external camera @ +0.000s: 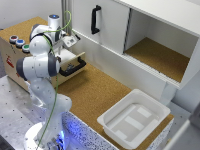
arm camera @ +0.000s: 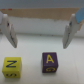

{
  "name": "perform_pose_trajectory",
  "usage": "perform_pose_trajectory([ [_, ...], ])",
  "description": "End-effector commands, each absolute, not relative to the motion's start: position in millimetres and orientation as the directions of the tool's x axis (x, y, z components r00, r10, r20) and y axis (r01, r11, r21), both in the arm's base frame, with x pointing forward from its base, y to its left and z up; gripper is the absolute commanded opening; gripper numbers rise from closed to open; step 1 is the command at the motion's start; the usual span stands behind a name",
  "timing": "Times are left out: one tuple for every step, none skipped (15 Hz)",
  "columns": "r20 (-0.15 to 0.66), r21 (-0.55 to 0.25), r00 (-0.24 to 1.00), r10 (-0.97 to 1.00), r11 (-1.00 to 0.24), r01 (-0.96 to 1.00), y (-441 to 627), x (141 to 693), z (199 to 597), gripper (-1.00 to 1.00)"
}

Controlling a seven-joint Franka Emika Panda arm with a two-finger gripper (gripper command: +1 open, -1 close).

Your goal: Store the purple block in the drawer

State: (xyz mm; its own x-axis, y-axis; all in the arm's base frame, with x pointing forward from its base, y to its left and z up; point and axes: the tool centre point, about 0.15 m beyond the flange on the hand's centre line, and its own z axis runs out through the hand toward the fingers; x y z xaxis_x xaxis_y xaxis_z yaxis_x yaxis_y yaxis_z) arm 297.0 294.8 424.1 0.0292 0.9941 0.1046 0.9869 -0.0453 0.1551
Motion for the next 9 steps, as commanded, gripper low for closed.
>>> perform_pose_trajectory([
  [0.085,0.226,0.294,0.952,-0.305,0.925,239,291,477,1.0],
  [0.074,0.213,0.364,0.928,-0.372,0.904,229,297,474,1.0],
  [0.068,0.16,0.445,0.893,-0.45,0.879,215,306,472,1.0],
  [0.063,0.103,0.535,0.843,-0.538,0.836,201,315,468,1.0],
  [0.071,0.048,0.608,0.791,-0.611,0.79,187,321,466,1.0],
  [0.075,-0.027,0.677,0.732,-0.677,0.735,172,329,463,1.0],
  [0.085,-0.107,0.762,0.642,-0.755,0.647,152,337,462,1.0],
  [0.097,-0.157,0.826,0.556,-0.811,0.564,133,342,462,1.0],
  [0.102,-0.197,0.868,0.486,-0.845,0.496,118,345,462,1.0],
])
